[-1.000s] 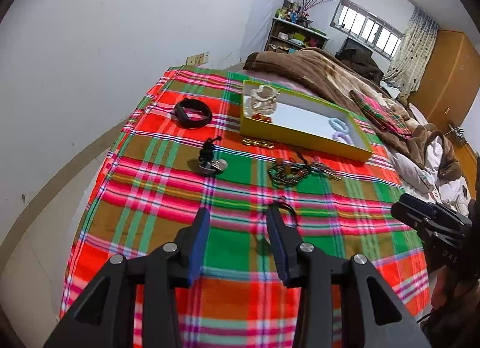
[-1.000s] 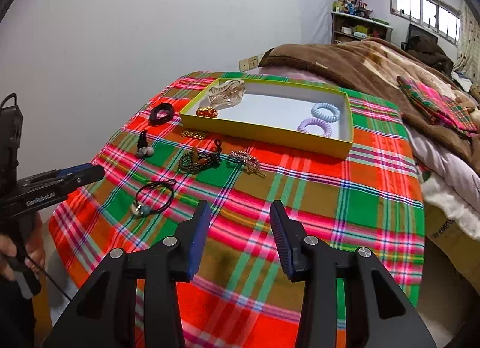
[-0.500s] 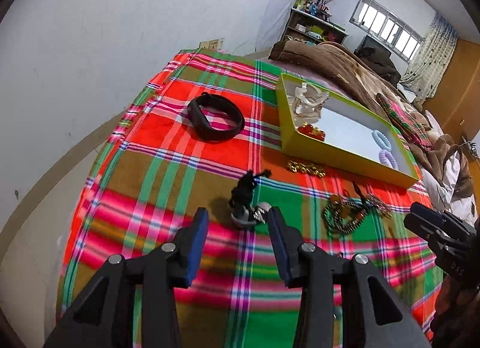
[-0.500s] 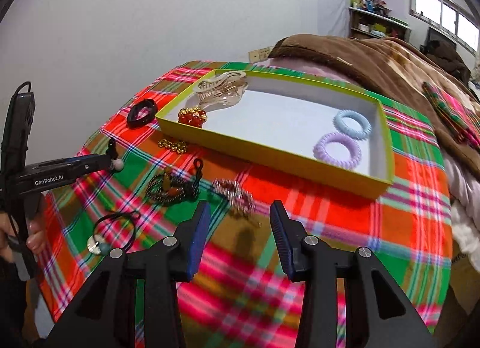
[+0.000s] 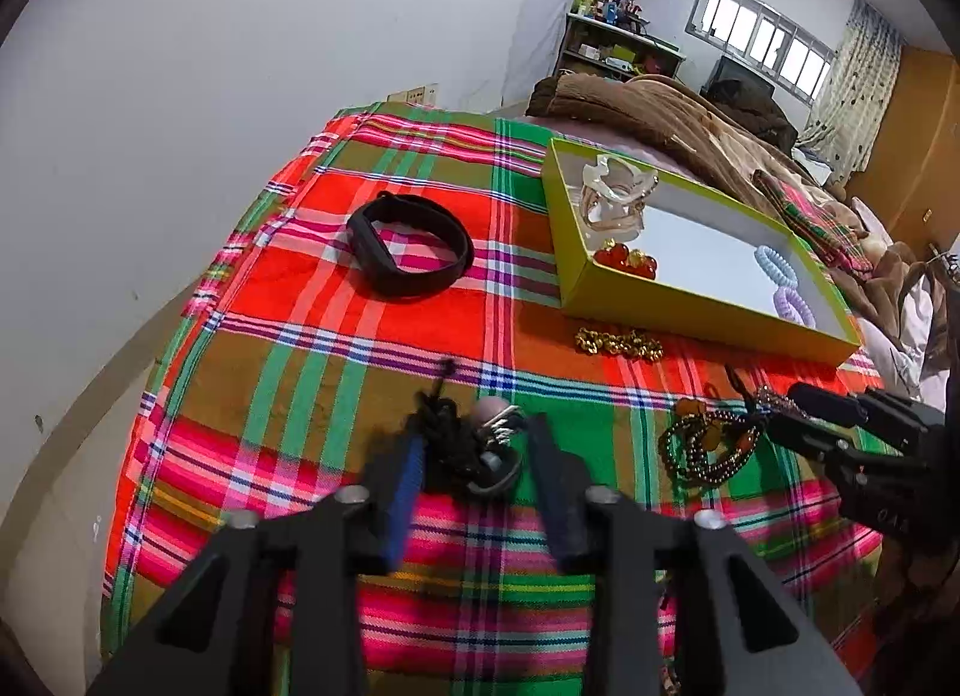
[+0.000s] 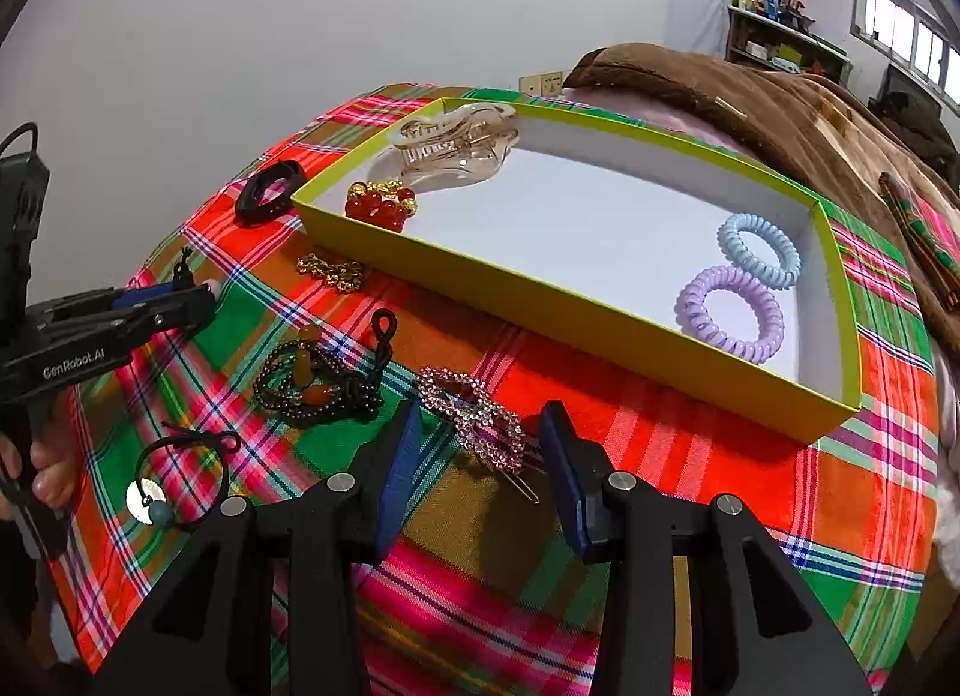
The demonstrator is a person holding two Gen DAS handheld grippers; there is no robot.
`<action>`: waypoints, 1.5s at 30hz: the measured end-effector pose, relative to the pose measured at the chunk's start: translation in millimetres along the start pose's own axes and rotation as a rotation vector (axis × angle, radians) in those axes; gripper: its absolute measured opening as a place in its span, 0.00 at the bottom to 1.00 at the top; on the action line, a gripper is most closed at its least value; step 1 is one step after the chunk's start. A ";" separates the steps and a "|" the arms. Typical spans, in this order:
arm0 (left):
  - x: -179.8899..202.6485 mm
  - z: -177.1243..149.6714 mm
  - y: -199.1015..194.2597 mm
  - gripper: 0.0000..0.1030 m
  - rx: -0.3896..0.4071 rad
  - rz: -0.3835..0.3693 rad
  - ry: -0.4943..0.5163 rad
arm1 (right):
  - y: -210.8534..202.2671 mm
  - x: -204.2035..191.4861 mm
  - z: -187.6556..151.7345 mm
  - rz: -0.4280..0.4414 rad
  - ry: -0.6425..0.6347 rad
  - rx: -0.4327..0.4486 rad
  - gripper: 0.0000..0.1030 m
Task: Organize jewelry
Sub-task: 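Close the left tool on the black figurine clip while the right tool grasps the pink rhinestone heart clip, then carry the black clip and pink heart clip into the tray and release both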
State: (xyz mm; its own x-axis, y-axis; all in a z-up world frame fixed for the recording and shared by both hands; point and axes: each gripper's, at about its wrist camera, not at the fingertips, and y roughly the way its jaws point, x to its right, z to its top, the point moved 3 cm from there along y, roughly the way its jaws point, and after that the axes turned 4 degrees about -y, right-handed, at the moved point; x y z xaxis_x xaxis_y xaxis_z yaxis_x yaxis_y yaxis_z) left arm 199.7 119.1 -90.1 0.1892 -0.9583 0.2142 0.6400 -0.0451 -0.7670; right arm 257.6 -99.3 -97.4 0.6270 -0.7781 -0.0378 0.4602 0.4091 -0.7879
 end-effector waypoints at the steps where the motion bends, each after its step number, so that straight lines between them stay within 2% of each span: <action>1: 0.4 -1.4 -1.1 0.31 0.002 -0.003 0.001 | 0.3 0.3 -0.1 -0.003 0.003 -0.001 0.29; 2: 0.2 -1.7 -1.7 0.30 0.005 -0.006 0.001 | 0.4 0.7 0.1 -0.008 0.007 0.000 0.23; 6: 0.9 -3.2 -4.7 0.28 0.017 -0.010 -0.001 | -3.1 1.4 -1.7 -0.012 0.024 0.008 0.22; 9: 1.6 -3.8 -9.9 0.23 0.028 -0.010 -0.001 | -7.6 3.3 -3.6 -0.014 0.043 0.016 0.22; 10: 2.6 -3.7 -11.8 0.13 0.034 -0.012 -0.002 | -9.7 4.3 -4.3 -0.015 0.051 0.019 0.22; 21: 12.1 -12.7 -33.7 0.14 0.045 -0.042 0.005 | -48.5 5.6 -15.2 -0.017 0.096 0.072 0.22; 35: 49.7 -8.7 -77.6 0.14 0.092 -0.091 0.064 | -97.5 12.8 -23.0 -0.041 0.148 0.143 0.22; 45: 78.7 5.1 -76.6 0.14 0.092 -0.138 0.104 | -108.9 28.5 -16.6 -0.062 0.155 0.165 0.22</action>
State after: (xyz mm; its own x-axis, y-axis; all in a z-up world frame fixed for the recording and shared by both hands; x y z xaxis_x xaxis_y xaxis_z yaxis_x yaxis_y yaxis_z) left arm 169.4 48.6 -11.4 0.0198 -0.9689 0.2466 0.7211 -0.1570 -0.6748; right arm 214.9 -173.9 -22.8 0.4958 -0.8631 -0.0961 0.5995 0.4202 -0.6812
